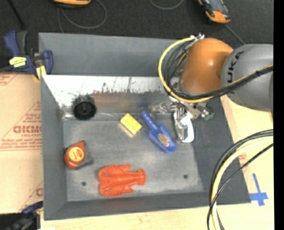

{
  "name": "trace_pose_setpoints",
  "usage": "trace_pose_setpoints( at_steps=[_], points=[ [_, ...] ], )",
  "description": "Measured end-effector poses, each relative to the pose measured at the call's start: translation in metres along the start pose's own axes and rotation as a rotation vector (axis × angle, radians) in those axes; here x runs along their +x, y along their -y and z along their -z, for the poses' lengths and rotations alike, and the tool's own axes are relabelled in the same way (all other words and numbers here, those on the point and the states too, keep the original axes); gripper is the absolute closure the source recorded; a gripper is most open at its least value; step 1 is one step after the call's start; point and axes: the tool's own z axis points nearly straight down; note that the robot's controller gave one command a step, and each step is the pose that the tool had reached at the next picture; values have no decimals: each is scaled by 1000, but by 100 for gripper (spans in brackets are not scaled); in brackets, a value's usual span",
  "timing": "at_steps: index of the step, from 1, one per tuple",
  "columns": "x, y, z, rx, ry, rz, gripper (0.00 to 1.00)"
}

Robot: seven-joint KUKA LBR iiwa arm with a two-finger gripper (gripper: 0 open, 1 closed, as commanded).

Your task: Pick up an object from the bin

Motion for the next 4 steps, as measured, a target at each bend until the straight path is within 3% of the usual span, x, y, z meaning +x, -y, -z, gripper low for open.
trace_pose_setpoints(
  at_steps=[1,2,4],
  points=[
    [-10,-14,-13,0,5,49,0],
    [-4,-9,-26,3,9,174,100],
    [-3,-10,-23,1,6,173,100]
  ],
)
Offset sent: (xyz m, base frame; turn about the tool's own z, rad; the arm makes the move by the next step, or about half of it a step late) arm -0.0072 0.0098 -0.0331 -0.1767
